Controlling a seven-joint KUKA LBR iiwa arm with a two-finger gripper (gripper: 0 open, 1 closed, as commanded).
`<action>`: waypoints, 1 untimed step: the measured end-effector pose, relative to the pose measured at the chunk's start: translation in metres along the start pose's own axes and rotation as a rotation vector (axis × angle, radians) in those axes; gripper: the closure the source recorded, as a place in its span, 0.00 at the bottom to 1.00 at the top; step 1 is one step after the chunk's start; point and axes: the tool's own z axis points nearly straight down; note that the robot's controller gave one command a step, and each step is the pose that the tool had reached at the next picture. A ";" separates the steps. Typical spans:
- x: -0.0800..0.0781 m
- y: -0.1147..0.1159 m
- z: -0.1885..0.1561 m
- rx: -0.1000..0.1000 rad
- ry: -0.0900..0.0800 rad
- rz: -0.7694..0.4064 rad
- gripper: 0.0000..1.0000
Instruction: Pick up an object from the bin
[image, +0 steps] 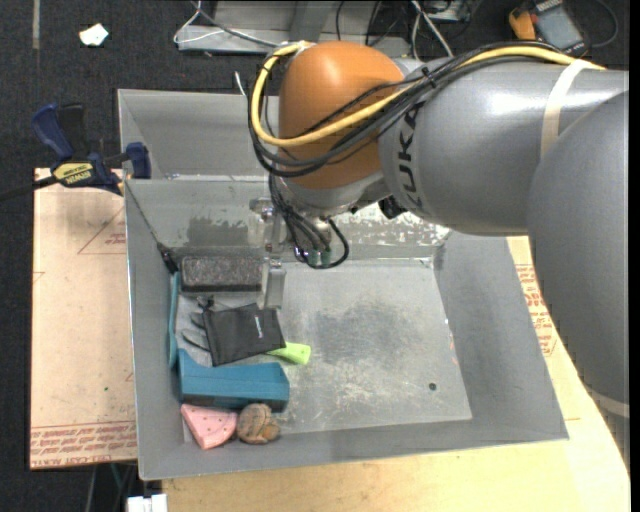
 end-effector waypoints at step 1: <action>0.003 -0.008 0.056 -0.002 -0.004 0.042 0.00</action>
Offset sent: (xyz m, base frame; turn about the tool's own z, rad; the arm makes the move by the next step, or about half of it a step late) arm -0.0581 -0.0209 -0.1021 0.0684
